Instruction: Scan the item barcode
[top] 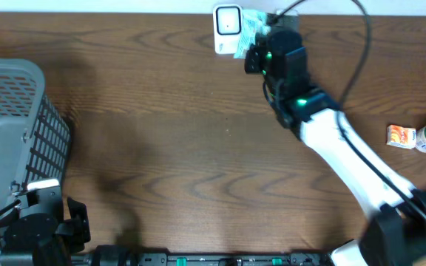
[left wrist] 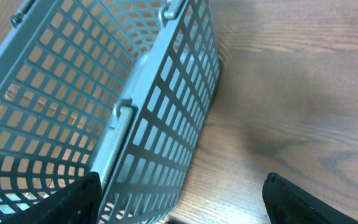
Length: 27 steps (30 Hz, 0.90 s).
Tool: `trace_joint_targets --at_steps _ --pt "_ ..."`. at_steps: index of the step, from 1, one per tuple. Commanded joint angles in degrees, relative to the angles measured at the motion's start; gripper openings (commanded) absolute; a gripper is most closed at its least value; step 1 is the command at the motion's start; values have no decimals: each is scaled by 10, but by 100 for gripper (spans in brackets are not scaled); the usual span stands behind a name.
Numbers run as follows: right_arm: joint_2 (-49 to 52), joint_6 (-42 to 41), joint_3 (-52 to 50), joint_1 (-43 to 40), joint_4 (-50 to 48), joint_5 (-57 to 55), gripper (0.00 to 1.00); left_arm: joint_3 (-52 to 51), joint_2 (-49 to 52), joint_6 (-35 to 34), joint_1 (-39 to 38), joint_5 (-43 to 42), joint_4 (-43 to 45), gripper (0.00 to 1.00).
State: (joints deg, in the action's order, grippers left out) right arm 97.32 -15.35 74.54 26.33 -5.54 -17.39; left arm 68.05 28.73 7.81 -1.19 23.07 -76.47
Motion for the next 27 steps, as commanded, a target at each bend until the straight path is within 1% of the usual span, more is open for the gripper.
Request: trace_joint_targets --at_steps 1,2,4,5,8,9,12,15,18,22,25,27 --pt "66 124 9 2 -100 -125 1 3 -2 7 0 9 2 83" --pt "92 145 18 2 -143 -132 1 3 -2 7 0 9 2 83" --pt "118 163 27 2 -191 -132 1 3 -2 7 0 9 2 83" --pt "138 181 35 2 -238 -132 1 3 -2 7 0 9 2 83" --pt "181 220 55 1 -324 -129 1 3 -2 7 0 9 2 84" --pt "212 249 78 -1 -358 -121 1 3 -2 7 0 9 2 83" --pt "267 289 123 -5 -396 -103 1 3 -2 7 0 9 2 83" --pt "335 341 180 -8 -437 -59 1 3 -2 7 0 9 2 83" --pt "407 384 257 -8 -444 -50 1 3 -2 7 0 9 2 83" --pt "480 397 342 -7 -403 -54 1 3 -2 7 0 9 2 83" --pt "503 397 358 1 -391 -54 1 3 -2 7 0 9 2 83" --pt "509 397 358 7 -358 -47 1 3 -2 7 0 9 2 83"
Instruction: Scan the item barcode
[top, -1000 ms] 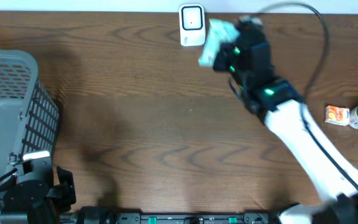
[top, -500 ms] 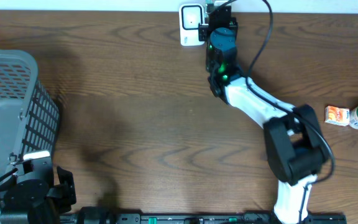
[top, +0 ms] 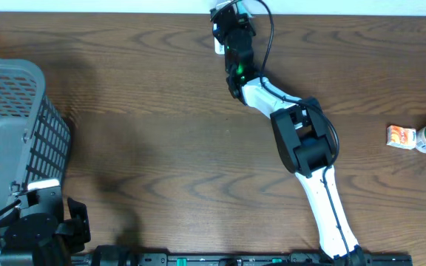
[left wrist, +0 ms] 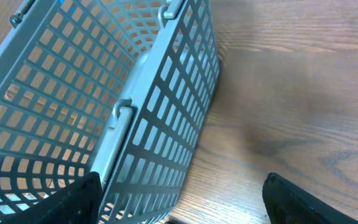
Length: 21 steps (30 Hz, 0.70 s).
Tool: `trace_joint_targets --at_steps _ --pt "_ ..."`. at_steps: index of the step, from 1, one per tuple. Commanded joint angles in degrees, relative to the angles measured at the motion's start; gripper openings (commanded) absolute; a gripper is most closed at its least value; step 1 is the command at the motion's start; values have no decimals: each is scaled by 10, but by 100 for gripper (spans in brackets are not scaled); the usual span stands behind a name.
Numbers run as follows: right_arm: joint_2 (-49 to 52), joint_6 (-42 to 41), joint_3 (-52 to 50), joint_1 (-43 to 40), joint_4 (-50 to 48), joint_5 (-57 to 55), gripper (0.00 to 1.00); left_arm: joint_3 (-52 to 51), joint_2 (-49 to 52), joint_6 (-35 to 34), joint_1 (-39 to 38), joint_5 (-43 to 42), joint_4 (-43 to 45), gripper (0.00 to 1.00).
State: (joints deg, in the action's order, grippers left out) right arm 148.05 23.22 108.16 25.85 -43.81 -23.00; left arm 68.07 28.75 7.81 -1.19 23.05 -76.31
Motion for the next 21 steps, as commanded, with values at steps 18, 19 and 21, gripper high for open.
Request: trace_joint_targets --at_steps 18,19,21 --pt "-7 161 22 55 149 5 1 3 -2 7 0 9 0 84" --pt "-13 173 22 58 151 -10 1 3 -2 7 0 9 0 84" --pt "-26 194 22 66 155 -33 1 3 -2 7 0 9 0 83"
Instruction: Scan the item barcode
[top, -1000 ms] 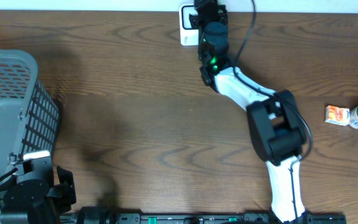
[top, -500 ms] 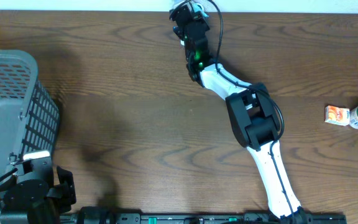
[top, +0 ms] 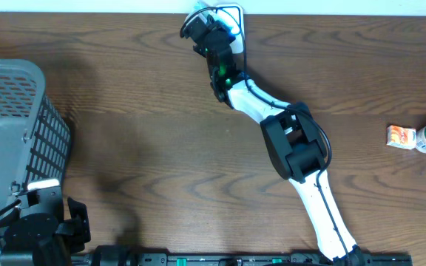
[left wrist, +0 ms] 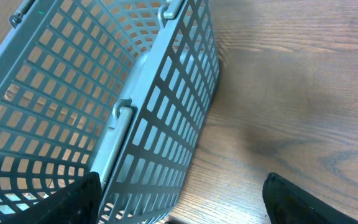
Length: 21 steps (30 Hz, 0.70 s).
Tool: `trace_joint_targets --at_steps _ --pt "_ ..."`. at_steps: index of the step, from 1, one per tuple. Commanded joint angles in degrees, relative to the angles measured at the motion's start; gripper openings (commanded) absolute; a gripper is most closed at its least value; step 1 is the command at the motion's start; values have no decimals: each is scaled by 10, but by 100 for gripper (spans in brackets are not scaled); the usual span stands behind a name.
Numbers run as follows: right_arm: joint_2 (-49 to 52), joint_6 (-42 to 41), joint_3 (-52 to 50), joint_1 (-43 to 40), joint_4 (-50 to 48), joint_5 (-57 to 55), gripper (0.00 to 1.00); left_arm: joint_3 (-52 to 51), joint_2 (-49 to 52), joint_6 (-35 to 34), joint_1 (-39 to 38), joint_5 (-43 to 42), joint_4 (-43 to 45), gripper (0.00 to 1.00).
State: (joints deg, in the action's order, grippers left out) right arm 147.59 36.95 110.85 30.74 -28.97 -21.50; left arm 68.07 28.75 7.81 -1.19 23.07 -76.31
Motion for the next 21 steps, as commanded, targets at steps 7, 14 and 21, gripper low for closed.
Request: trace_joint_targets --at_steps 7,14,21 --pt "-104 157 -5 40 153 -91 1 3 -2 7 0 9 0 84" --pt "-218 125 -5 29 441 -111 1 3 -2 7 0 9 0 83" --pt "-280 14 -5 -50 640 -99 1 3 -2 7 0 9 0 83"
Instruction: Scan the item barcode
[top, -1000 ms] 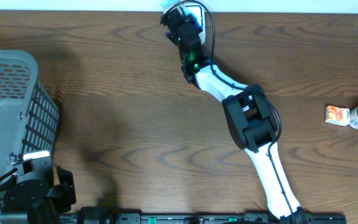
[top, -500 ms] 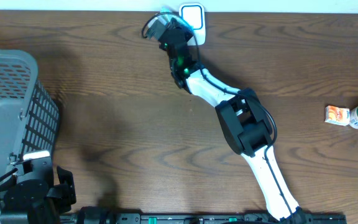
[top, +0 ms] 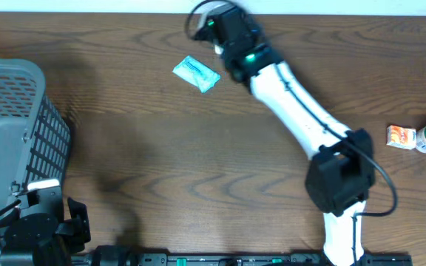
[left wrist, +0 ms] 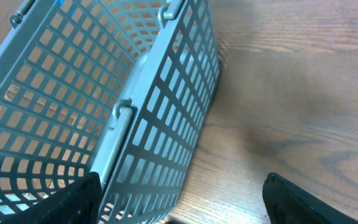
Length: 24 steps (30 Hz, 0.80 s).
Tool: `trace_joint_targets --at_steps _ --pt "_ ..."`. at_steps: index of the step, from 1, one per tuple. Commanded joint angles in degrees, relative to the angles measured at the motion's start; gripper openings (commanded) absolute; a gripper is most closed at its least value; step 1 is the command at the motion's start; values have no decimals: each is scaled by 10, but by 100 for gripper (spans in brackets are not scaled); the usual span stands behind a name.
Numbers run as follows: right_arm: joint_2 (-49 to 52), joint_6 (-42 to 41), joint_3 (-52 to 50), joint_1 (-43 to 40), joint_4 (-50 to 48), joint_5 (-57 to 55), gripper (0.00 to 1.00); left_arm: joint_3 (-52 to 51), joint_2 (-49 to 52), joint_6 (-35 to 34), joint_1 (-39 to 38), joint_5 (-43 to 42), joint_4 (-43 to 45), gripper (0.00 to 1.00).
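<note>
A light blue packet (top: 196,74) lies flat on the wooden table, left of centre at the back. My right arm reaches from the front edge to the back. Its gripper (top: 222,38) sits just right of the packet, apart from it and holding nothing. The white scanner does not show; the arm's wrist covers that spot at the back edge. My left gripper (left wrist: 180,202) rests at the front left corner, fingers (left wrist: 73,199) wide apart and open, next to a grey basket (left wrist: 135,93).
The grey mesh basket (top: 9,118) fills the left side of the table. At the far right stand a small orange-and-white box (top: 401,136) and a green-capped bottle. A black cable (top: 197,11) loops behind the right wrist.
The right gripper was at the back edge, left of the scanner, with the packet in it. Now the packet lies free on the table, and the arm is swung right. The left arm is unchanged.
At first my right gripper held the packet beside the white scanner at the back edge. Then the wrist stood over the scanner, then a little to its left. Now the packet lies free on the table, left of the gripper. The left arm never moved.
</note>
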State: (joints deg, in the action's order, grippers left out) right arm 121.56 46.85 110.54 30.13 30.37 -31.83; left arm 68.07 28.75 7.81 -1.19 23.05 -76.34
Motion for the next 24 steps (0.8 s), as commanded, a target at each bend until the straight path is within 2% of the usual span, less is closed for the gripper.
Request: trace_joint_targets --at_steps 1,2,3,4,5,6,7,10,12,20,24 --pt "-24 -111 -2 -52 70 28 1 3 -2 7 0 9 0 83" --pt "-29 -130 -2 -56 88 54 1 3 -2 7 0 9 0 83" --pt "-32 -153 -2 -58 107 93 11 3 -2 7 0 9 0 84" --pt "-33 -165 -2 -58 116 116 25 3 -2 7 0 9 0 83" --pt "-34 -182 -2 -58 137 196 49 3 -2 7 0 9 0 83" --pt "-34 -189 -2 -56 144 243 63 3 -2 7 0 9 0 83" --pt "-31 -212 -3 -52 154 331 99 3 -2 7 0 9 0 83" --pt "-19 -256 -7 -32 169 436 99 3 -2 7 0 9 0 83" --pt "-13 -253 -8 -21 167 440 99 3 -2 7 0 9 0 83" --pt "104 -242 -8 -10 23 409 99 3 -2 7 0 9 0 83" --pt "124 -255 -8 -4 -21 418 99 3 -2 7 0 9 0 83"
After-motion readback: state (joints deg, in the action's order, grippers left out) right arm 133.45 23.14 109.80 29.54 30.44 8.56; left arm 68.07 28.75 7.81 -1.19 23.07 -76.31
